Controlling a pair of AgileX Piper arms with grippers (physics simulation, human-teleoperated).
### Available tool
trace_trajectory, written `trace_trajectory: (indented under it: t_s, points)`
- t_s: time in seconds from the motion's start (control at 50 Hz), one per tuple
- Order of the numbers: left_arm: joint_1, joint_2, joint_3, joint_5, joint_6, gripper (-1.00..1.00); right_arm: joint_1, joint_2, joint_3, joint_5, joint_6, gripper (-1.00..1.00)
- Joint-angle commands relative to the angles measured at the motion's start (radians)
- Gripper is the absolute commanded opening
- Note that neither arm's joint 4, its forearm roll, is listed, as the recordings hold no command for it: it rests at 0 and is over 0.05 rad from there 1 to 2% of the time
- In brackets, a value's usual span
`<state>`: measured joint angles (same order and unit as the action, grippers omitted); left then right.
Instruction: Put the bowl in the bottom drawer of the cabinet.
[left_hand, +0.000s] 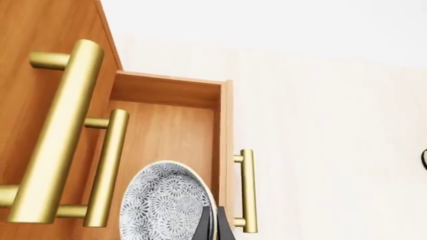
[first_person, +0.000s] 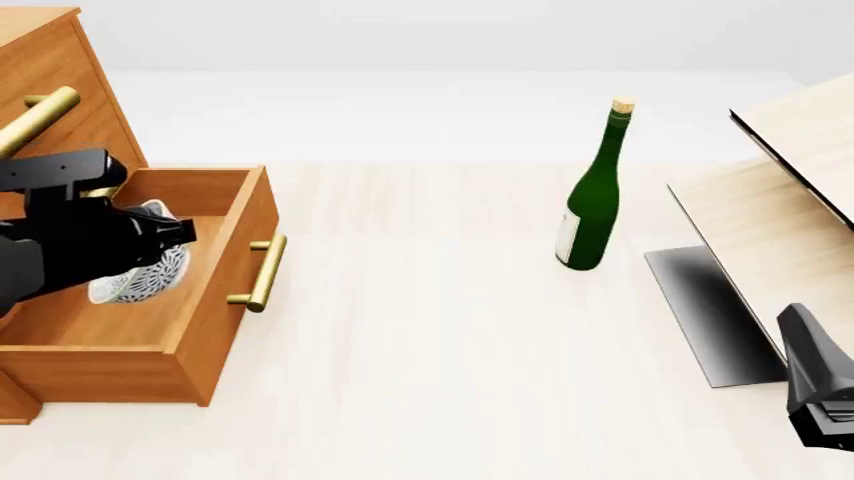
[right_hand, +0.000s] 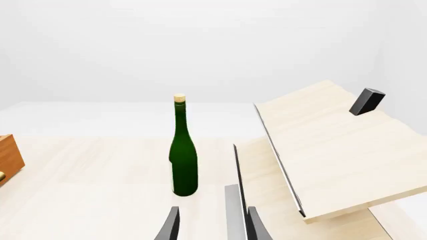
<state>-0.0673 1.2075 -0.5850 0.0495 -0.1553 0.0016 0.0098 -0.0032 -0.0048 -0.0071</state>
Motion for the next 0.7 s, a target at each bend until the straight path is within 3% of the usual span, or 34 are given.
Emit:
trace_trajectory:
  t_s: [0.02,0.12,0.2,0.46,0.5,0.56,0.7]
  points:
    - [0.015,0.013,-0.008,-0.008,0.008,-1.00,0.000,0.000,0.000,0.000,0.000,1.00]
    - [0.013,0.049,0.018,-0.066,0.004,-1.00,0.000,0.000,0.000,0.000,0.000,1.00]
    - [0.016,0.025,-0.002,-0.024,0.007,-1.00,0.000,0.000,0.000,0.000,0.000,1.00]
    - [0.041,0.030,0.010,-0.043,0.022,-1.00,0.000,0.000,0.000,0.000,0.000,1.00]
    - [0.042,0.059,0.035,-0.095,0.026,-1.00,0.000,0.000,0.000,0.000,0.000,1.00]
    - [0.049,0.045,0.009,-0.053,0.036,-1.00,0.000,0.000,0.000,0.000,0.000,1.00]
    - [0.052,0.072,0.005,-0.068,0.040,-1.00,0.000,0.000,0.000,0.000,0.000,1.00]
